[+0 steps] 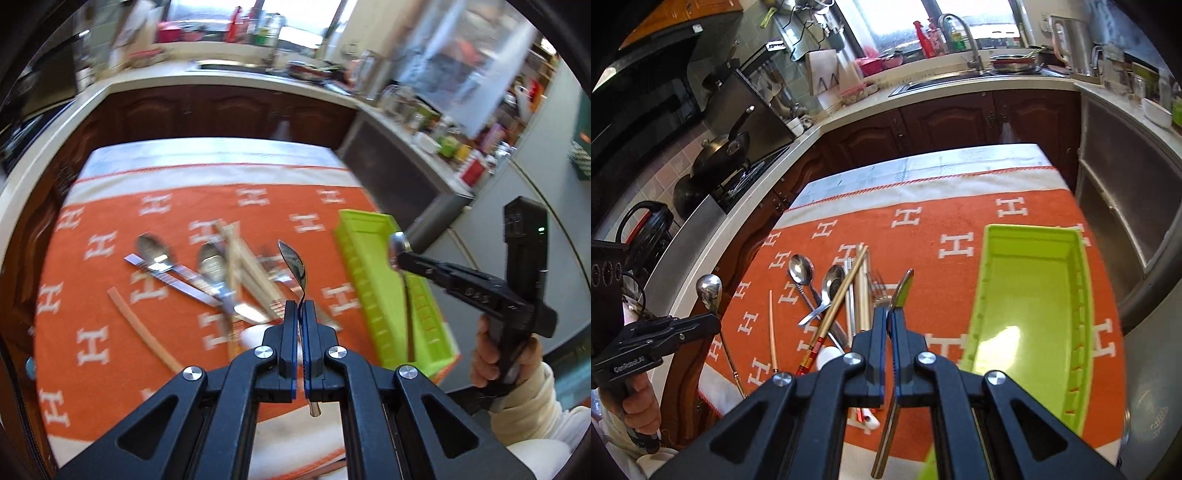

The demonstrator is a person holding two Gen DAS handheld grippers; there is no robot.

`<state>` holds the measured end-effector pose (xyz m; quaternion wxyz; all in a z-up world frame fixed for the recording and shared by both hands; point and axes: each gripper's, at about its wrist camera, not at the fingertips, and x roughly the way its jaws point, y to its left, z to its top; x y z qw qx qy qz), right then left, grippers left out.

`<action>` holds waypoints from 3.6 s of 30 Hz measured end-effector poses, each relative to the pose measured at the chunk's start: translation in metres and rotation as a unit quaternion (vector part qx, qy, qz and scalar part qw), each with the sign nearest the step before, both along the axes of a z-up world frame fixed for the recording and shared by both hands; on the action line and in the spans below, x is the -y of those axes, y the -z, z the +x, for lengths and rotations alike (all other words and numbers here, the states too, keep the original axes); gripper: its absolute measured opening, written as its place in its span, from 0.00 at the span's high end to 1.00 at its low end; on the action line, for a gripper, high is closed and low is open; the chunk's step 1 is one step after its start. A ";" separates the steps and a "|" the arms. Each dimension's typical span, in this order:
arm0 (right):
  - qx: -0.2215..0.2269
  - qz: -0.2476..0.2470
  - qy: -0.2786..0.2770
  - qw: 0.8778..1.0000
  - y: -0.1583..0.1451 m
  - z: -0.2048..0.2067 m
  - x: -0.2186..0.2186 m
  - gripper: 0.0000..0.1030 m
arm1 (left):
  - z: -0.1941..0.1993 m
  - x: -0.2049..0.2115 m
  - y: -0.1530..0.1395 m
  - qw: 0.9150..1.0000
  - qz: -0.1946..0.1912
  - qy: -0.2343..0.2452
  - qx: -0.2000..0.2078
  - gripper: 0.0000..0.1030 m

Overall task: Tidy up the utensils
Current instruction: 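Carry both spoons over the green tray and open both grippers, then move both open grippers back over the utensil pile, then grasp a wooden chopstick with the left gripper while the right gripper grasps another chopstick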

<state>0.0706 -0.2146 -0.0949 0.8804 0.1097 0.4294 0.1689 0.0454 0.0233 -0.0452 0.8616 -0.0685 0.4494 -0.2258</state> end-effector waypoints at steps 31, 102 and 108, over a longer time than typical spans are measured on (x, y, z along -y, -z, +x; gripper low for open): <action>-0.078 -0.091 0.103 0.987 0.055 0.008 0.111 0.91 | 0.066 0.187 0.066 0.988 0.066 0.120 -0.071 0.79; -0.033 -0.033 -0.032 0.998 0.039 0.034 -0.108 0.80 | 0.026 -0.074 0.145 0.960 0.120 -0.229 -0.105 0.41; -0.077 -0.015 -0.044 0.996 0.065 0.046 -0.118 0.80 | 0.027 -0.071 0.146 0.958 0.165 -0.217 -0.086 0.85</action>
